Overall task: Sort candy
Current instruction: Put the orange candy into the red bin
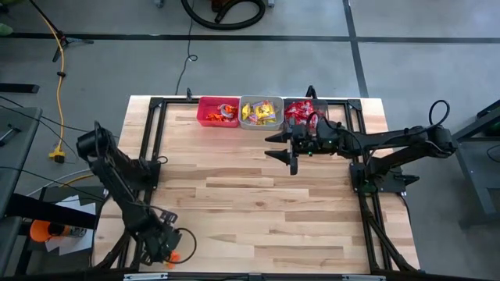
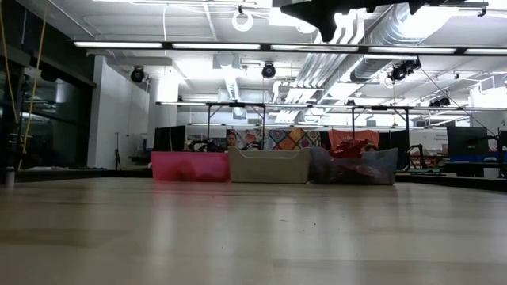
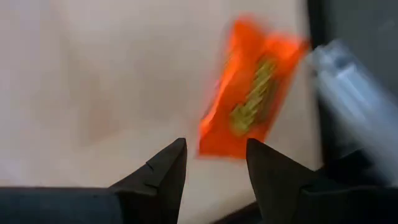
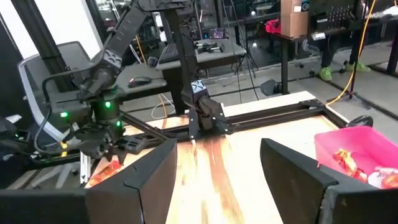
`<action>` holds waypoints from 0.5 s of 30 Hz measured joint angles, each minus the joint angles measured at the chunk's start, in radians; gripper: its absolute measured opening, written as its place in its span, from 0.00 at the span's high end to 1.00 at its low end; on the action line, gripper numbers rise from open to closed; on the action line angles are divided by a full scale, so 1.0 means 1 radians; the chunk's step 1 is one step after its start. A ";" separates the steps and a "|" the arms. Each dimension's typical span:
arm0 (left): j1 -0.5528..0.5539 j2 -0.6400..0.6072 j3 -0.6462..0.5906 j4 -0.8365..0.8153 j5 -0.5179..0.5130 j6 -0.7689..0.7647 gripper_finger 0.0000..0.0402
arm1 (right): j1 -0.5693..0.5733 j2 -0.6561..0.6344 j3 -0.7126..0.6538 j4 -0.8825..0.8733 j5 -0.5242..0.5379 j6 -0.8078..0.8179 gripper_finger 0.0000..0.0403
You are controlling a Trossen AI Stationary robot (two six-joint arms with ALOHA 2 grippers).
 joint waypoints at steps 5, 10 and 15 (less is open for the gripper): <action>-0.001 -0.035 -0.071 0.174 0.008 -0.021 0.62 | 0.000 0.000 0.000 -0.012 -0.001 0.014 0.44; -0.005 -0.033 -0.135 0.151 0.007 -0.089 0.62 | 0.000 0.000 0.000 -0.026 0.000 0.014 0.44; -0.002 -0.033 -0.150 0.187 0.004 -0.100 0.62 | 0.000 0.000 0.000 -0.024 0.000 0.014 0.44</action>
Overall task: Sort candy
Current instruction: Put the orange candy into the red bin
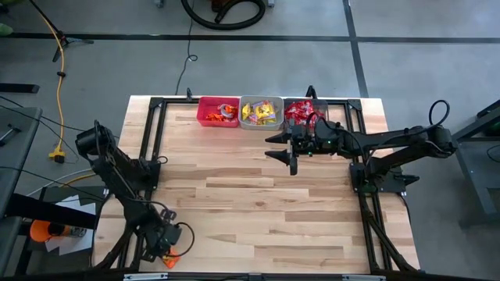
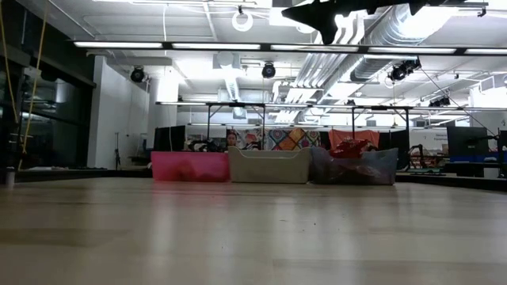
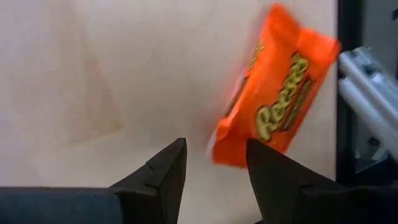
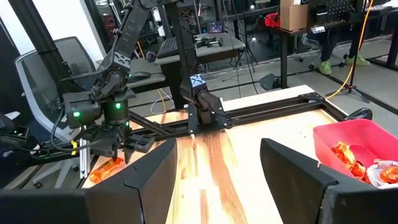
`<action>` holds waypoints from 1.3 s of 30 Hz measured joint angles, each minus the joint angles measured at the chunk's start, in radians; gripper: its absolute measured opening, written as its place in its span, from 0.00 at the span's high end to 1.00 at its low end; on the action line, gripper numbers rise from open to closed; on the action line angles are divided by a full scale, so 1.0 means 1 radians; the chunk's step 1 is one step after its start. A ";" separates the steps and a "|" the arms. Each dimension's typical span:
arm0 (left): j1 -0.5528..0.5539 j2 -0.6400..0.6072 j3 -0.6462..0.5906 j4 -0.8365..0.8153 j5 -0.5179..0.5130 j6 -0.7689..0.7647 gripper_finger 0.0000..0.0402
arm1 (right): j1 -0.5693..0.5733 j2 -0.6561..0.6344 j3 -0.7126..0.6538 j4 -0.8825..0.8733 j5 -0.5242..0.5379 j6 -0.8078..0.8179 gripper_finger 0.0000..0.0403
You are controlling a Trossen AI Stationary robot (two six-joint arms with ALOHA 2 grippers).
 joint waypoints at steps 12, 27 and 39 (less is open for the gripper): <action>-0.006 0.007 -0.048 0.099 -0.011 -0.051 0.69 | 0.000 0.000 0.000 0.000 0.000 0.000 0.44; 0.093 -0.163 -0.049 0.048 0.024 -0.055 1.00 | 0.000 0.000 0.000 -0.024 0.000 0.027 0.44; 0.353 -0.521 -0.048 -0.135 -0.055 0.076 1.00 | 0.000 0.000 0.000 -0.024 0.000 0.026 0.44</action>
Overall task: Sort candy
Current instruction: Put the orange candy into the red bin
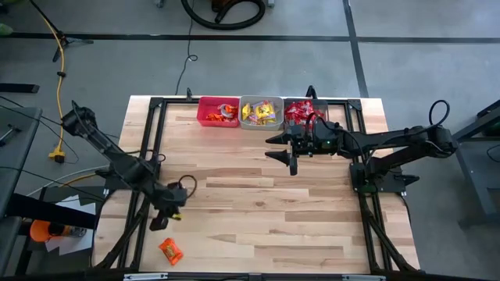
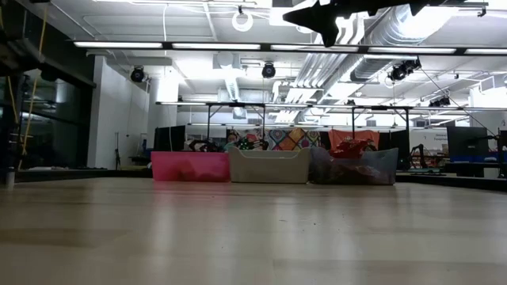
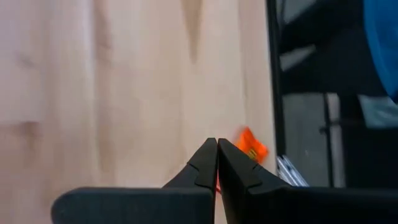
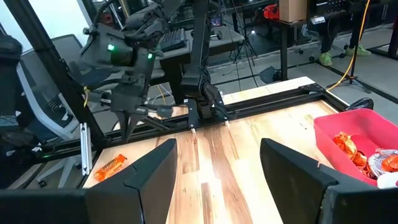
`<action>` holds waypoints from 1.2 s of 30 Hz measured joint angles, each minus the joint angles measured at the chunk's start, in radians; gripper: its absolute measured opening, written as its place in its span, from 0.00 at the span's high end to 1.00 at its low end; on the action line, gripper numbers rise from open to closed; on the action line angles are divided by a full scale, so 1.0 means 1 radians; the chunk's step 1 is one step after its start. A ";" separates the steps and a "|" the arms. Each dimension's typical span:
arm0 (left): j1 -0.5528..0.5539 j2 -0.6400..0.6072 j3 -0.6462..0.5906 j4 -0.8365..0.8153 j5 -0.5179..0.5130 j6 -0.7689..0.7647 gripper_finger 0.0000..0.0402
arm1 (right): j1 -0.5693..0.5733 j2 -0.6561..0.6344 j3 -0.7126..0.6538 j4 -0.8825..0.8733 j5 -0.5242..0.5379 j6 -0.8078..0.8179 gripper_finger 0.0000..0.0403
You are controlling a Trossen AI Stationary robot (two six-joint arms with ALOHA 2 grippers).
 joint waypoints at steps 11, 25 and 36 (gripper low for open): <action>-0.186 0.290 0.000 0.230 0.042 -0.252 0.85 | 0.000 0.000 0.000 -0.059 0.000 0.000 0.44; -0.350 0.354 -0.016 0.159 -0.037 -0.320 0.54 | 0.000 0.000 0.000 -0.067 0.000 -0.033 0.44; -0.335 0.424 -0.069 0.295 -0.033 -0.260 0.53 | 0.000 0.000 0.000 -0.097 0.000 -0.027 0.44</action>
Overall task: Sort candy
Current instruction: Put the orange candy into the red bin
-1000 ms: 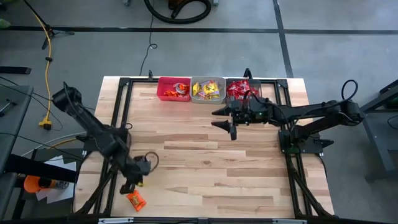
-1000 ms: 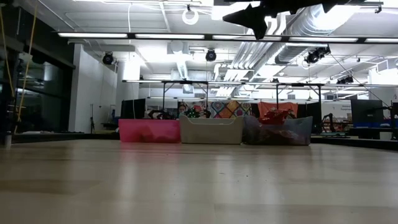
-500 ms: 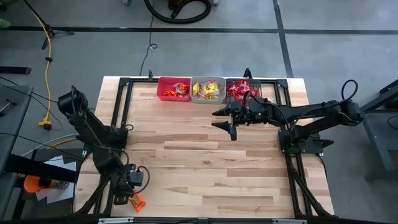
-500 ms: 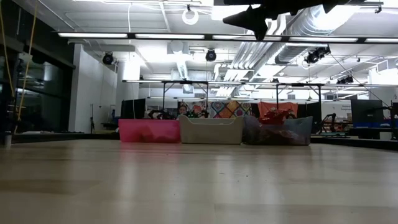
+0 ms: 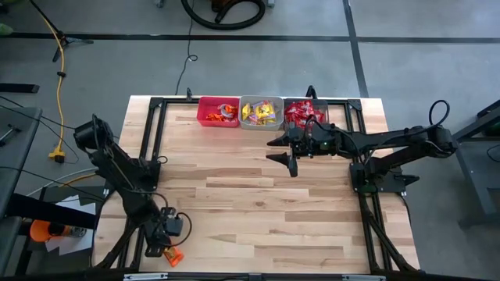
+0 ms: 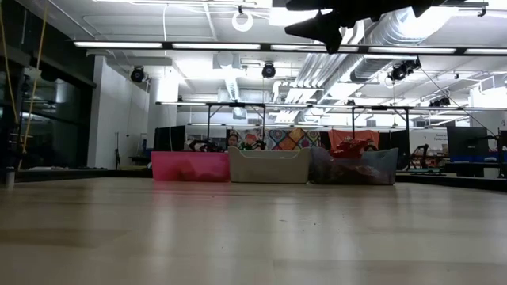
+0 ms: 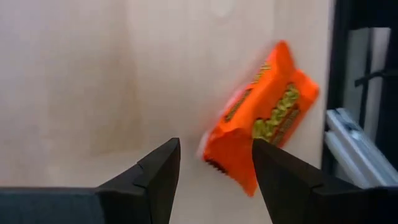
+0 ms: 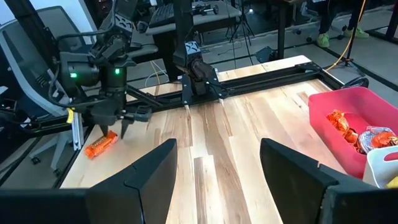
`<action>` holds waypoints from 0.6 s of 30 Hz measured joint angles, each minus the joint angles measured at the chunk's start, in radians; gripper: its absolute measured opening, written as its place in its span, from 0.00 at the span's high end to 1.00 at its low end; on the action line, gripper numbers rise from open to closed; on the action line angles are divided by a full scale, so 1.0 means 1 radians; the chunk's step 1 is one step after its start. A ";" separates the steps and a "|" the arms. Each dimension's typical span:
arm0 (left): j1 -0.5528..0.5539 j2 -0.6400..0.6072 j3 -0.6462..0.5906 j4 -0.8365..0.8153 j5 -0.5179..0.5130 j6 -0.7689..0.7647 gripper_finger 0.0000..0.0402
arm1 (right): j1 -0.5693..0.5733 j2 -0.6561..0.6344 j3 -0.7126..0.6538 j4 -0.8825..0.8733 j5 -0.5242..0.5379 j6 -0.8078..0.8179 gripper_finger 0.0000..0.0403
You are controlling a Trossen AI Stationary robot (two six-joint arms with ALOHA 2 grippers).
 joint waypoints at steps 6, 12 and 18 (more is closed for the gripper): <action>-0.003 0.005 0.001 0.006 0.000 0.030 0.55 | 0.000 0.000 0.000 -0.007 0.000 0.000 0.44; -0.003 0.005 0.001 0.008 0.003 0.077 0.68 | 0.000 0.000 0.000 -0.007 0.000 0.000 0.44; 0.000 0.005 0.001 0.044 0.045 0.078 0.97 | 0.000 0.000 0.000 -0.007 0.000 0.000 0.44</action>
